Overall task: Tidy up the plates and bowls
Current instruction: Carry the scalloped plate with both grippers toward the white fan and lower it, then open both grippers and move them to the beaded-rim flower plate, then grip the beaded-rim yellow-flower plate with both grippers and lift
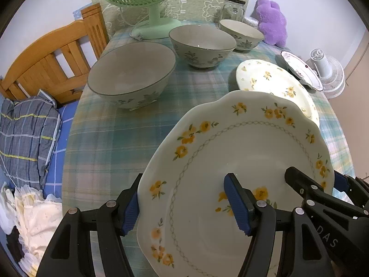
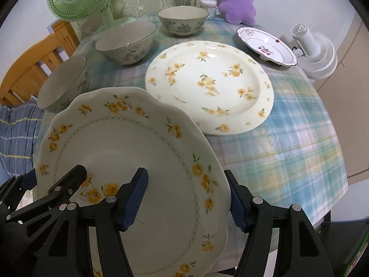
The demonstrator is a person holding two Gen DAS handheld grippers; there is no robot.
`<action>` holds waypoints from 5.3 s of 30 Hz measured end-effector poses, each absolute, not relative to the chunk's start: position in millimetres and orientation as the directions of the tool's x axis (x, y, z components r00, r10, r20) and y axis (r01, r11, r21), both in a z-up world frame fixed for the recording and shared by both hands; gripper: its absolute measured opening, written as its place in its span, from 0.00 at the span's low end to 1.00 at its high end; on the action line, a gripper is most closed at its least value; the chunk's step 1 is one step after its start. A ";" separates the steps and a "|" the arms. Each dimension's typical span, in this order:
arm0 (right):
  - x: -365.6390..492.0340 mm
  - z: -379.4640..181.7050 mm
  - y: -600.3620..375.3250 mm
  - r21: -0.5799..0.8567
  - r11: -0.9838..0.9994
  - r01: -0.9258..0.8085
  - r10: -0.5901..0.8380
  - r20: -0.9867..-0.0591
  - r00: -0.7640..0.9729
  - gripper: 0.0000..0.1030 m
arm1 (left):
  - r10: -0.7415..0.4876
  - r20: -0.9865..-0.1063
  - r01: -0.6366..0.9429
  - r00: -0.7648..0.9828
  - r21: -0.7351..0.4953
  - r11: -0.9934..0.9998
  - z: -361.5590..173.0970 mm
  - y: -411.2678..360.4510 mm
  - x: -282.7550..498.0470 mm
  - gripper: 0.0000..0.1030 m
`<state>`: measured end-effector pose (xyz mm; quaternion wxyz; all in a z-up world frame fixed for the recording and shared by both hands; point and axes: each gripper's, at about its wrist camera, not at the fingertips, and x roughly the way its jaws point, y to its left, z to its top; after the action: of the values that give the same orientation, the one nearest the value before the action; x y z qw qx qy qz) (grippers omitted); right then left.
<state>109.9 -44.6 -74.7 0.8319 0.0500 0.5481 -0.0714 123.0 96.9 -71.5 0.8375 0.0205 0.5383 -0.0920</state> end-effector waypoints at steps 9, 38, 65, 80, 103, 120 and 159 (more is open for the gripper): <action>109.9 -76.0 -87.1 0.020 0.990 0.140 -0.039 -0.913 0.406 0.67 | -0.103 -0.905 0.134 0.412 -0.051 0.990 -68.0 51.8 119.4 0.67; 92.7 -83.2 -293.6 -0.013 0.981 0.196 -0.088 -0.922 0.377 0.67 | -0.151 -0.912 0.185 0.382 -0.084 0.979 -86.7 -147.6 111.5 0.67; 120.4 -121.1 -347.9 -0.016 0.985 0.173 -0.067 -0.954 0.294 0.66 | -0.030 -0.934 0.144 0.355 0.023 0.989 -112.2 -201.6 132.7 0.67; 101.1 -85.5 -339.0 -0.040 0.977 0.207 -0.119 -0.917 0.381 0.73 | -0.059 -0.922 0.192 0.383 0.017 0.981 -90.6 -179.1 119.8 0.81; 86.9 -4.5 -206.3 0.013 0.983 0.183 -0.098 -0.806 0.584 0.75 | -0.123 -0.806 0.236 0.579 0.021 0.972 -15.1 -67.3 108.5 0.88; 150.2 1.9 -172.1 0.016 0.989 0.149 -0.077 -0.796 0.601 0.75 | -0.057 -0.796 0.114 0.602 0.015 0.993 -18.4 -41.7 171.2 0.87; 269.8 -106.5 -181.2 0.056 0.998 0.032 0.039 -0.920 0.390 0.66 | 0.032 -0.922 0.015 0.386 0.041 0.999 -104.8 -25.9 252.0 0.69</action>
<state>269.8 -181.2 -106.5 0.8330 0.0324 0.5524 0.0021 252.0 -25.9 -104.8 0.8322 0.0212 0.5541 0.0053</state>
